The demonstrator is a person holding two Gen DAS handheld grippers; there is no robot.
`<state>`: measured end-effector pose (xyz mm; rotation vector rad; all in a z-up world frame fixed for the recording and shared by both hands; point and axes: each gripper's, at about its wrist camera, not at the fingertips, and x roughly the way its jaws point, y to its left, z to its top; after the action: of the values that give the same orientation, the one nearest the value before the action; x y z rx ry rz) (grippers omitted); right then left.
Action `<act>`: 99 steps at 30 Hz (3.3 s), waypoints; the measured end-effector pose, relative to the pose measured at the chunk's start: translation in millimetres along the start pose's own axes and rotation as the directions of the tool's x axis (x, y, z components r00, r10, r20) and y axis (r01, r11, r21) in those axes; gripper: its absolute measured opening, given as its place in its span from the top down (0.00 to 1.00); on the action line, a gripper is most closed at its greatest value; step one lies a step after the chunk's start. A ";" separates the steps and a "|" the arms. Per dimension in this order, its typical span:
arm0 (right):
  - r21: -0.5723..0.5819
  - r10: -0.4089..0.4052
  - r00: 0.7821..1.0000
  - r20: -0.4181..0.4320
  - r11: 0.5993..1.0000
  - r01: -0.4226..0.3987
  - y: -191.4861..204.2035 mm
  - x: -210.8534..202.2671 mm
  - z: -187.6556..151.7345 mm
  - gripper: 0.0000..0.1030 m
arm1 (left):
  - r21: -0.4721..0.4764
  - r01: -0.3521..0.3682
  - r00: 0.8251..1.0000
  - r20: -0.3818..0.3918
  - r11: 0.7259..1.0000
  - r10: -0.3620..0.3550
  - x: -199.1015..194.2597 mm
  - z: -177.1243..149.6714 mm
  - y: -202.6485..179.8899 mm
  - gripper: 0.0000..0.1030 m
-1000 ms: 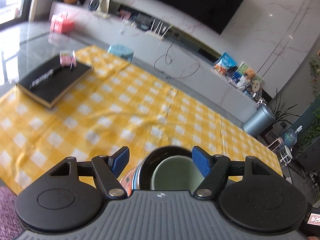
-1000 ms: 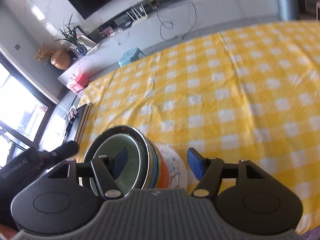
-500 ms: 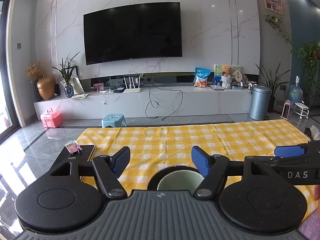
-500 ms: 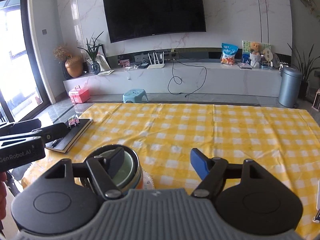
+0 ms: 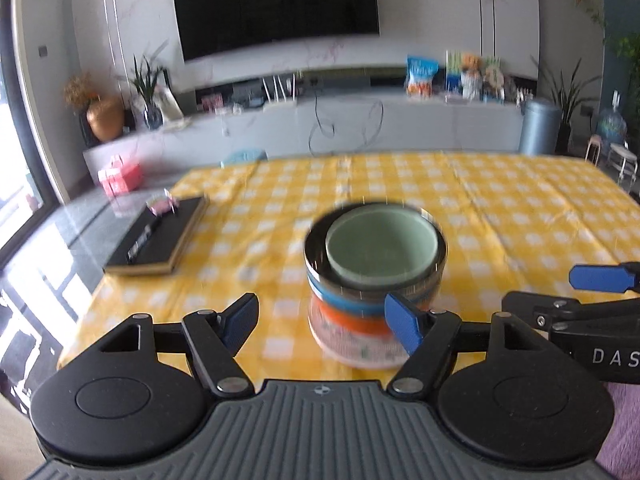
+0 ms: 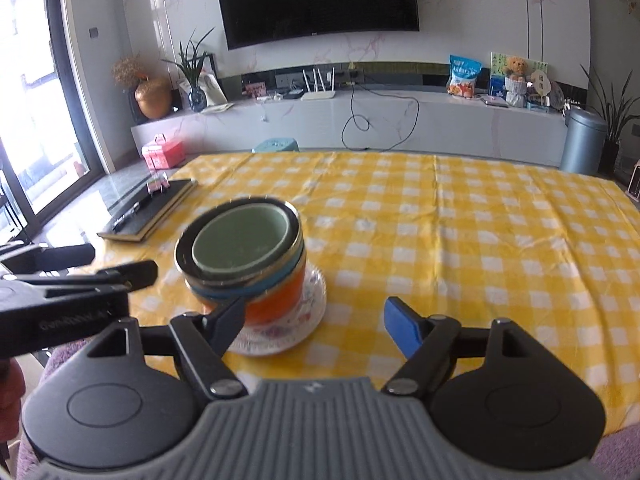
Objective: Organize plates and bowls
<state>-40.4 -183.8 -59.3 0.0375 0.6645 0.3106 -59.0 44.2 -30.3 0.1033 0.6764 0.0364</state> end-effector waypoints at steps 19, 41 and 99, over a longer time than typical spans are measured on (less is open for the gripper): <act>-0.022 -0.052 0.988 -0.143 0.999 0.050 6.3 31.9 -20.5 0.27 | -0.024 0.019 0.987 -0.160 1.000 -0.022 25.3 -25.9 3.6 0.18; -0.031 -0.057 0.989 -0.139 0.998 0.053 8.8 32.1 -22.2 0.24 | -0.023 0.021 0.987 -0.156 1.000 -0.024 23.9 -25.1 1.8 0.18; -0.016 -0.054 0.986 -0.155 0.999 0.052 8.6 37.8 -25.5 0.24 | -0.013 -0.002 0.989 -0.145 1.000 0.000 22.7 -25.6 1.5 0.18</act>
<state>-30.2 -166.0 -100.9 -0.0160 0.8171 0.2681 -57.4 49.3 -64.1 0.0890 0.8215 0.0496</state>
